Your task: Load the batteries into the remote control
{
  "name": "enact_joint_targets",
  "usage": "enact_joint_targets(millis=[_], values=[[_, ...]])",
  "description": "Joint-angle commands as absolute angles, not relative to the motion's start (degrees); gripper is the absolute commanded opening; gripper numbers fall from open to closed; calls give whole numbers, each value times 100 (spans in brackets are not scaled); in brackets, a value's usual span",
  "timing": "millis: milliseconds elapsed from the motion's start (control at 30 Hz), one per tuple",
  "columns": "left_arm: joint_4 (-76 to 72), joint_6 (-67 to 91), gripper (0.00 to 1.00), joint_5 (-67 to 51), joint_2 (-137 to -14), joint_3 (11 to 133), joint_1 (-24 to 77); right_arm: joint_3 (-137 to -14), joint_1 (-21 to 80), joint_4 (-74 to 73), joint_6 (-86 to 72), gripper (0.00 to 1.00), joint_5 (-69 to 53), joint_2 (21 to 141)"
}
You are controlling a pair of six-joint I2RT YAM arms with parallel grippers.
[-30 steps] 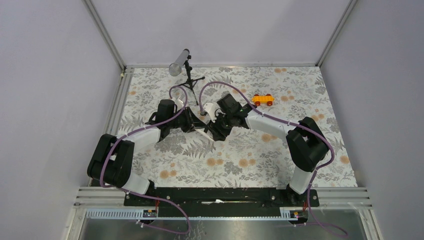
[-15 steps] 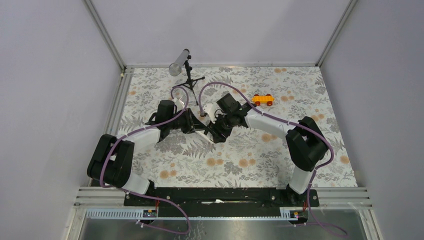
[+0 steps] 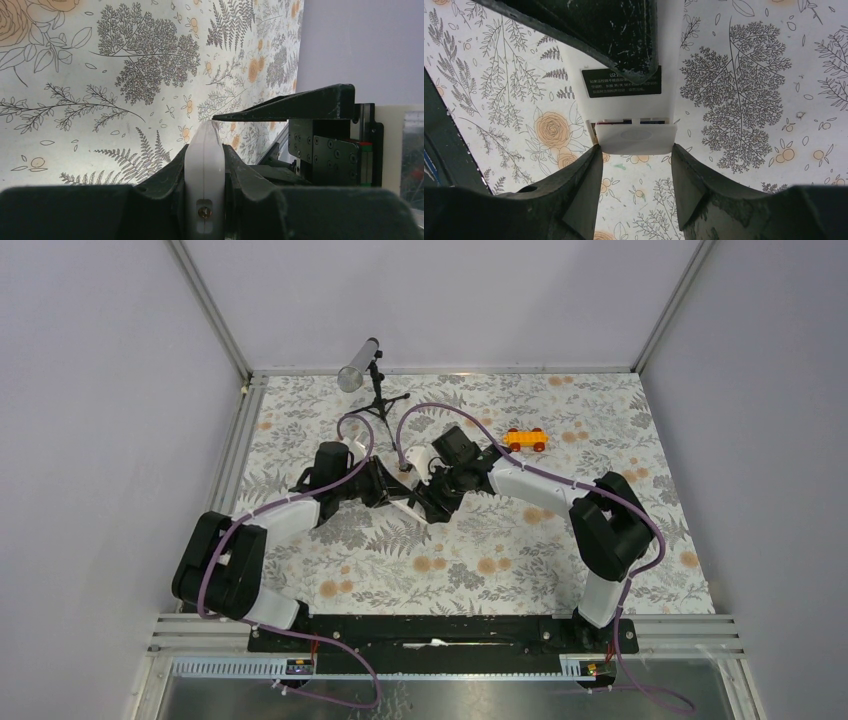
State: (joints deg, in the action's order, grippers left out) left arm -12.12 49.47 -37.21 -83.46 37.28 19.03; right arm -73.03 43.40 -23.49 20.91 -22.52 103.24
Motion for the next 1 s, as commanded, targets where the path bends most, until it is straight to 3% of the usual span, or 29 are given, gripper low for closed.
enact_joint_targets(millis=[0, 533, 967], values=[[-1465, 4854, 0, -3788, -8008, 3968, 1986, -7466, 4437, -2090, 2107, 49, -2262, 10397], [-1159, 4783, 0, -3950, -8243, 4232, 2030, -7490, 4434, -2101, 2145, 50, -2360, 10442], [-892, 4996, 0, -3864, -8414, 4351, 2026, -7636, 4431, -2068, 1864, 56, -1991, 10498]])
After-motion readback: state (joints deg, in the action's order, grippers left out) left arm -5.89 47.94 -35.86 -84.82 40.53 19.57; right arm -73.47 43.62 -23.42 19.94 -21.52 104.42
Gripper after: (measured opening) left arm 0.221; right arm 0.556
